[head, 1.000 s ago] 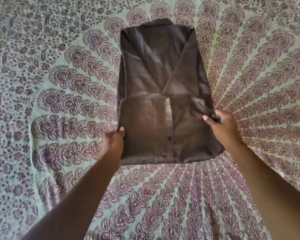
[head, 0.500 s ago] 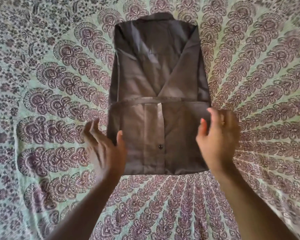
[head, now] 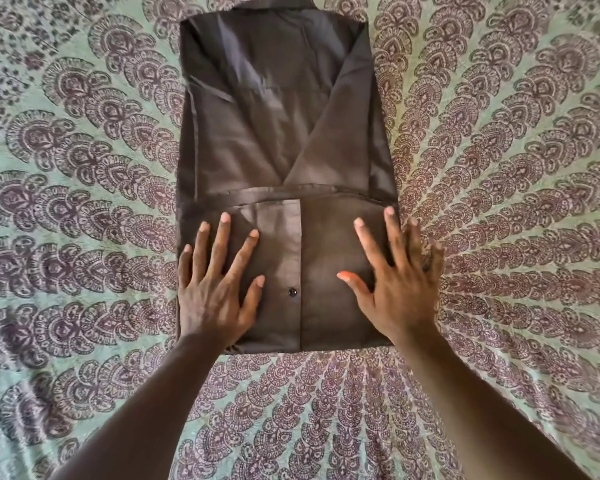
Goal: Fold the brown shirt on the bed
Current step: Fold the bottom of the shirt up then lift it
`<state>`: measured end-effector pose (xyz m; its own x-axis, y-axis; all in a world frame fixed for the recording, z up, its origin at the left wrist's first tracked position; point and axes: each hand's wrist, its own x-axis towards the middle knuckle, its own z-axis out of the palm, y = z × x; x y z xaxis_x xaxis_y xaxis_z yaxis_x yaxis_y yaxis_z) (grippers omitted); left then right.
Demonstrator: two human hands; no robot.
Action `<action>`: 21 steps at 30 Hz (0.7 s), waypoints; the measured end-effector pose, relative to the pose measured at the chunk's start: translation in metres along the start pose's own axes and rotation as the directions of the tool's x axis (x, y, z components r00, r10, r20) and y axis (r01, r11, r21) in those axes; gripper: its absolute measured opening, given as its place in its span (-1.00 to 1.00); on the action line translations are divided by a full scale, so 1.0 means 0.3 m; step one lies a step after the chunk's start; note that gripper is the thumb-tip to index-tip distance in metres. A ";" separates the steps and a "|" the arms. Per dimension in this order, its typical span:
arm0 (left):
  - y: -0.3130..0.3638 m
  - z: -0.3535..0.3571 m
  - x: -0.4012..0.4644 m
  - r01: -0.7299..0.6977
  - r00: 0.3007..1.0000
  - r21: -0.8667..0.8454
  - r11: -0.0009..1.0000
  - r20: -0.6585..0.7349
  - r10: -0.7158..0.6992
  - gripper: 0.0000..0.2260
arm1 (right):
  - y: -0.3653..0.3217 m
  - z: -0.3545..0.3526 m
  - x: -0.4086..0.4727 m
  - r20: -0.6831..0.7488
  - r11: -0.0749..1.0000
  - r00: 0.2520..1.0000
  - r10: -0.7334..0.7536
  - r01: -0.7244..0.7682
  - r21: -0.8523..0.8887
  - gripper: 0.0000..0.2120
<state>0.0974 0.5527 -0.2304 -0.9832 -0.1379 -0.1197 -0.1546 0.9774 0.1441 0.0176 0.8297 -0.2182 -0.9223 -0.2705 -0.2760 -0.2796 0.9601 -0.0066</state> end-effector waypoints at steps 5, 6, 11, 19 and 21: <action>-0.003 0.004 0.010 -0.002 1.000 0.007 1.000 -0.012 0.002 -0.36 | -0.042 -0.058 0.036 -0.153 0.974 0.970 0.186 -0.162 0.161 -0.14; -0.005 0.007 0.012 0.000 1.000 0.010 1.000 -0.014 0.000 -0.35 | -0.076 -0.065 0.030 -0.193 0.979 0.974 0.118 -0.082 0.187 -0.13; -0.014 0.019 0.009 -0.022 0.999 0.001 1.000 -0.037 0.022 -0.35 | -0.248 -0.012 0.005 -0.077 0.941 0.946 -0.314 0.321 0.111 -0.22; -0.017 0.016 0.011 -0.001 1.000 -0.022 1.000 -0.010 0.001 -0.34 | -0.072 0.003 0.094 -0.085 1.000 0.996 -0.010 0.010 0.000 -0.17; -0.017 0.016 0.009 0.014 1.000 -0.011 1.000 0.002 -0.014 -0.34 | -0.060 -0.008 0.099 -0.113 0.996 0.990 0.088 -0.085 0.036 -0.14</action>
<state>0.0960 0.5482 -0.2360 -0.9808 -0.1508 -0.1239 -0.1691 0.9735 0.1537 -0.0054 0.8040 -0.2240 -0.9676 -0.1910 -0.1650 -0.1906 0.9815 -0.0182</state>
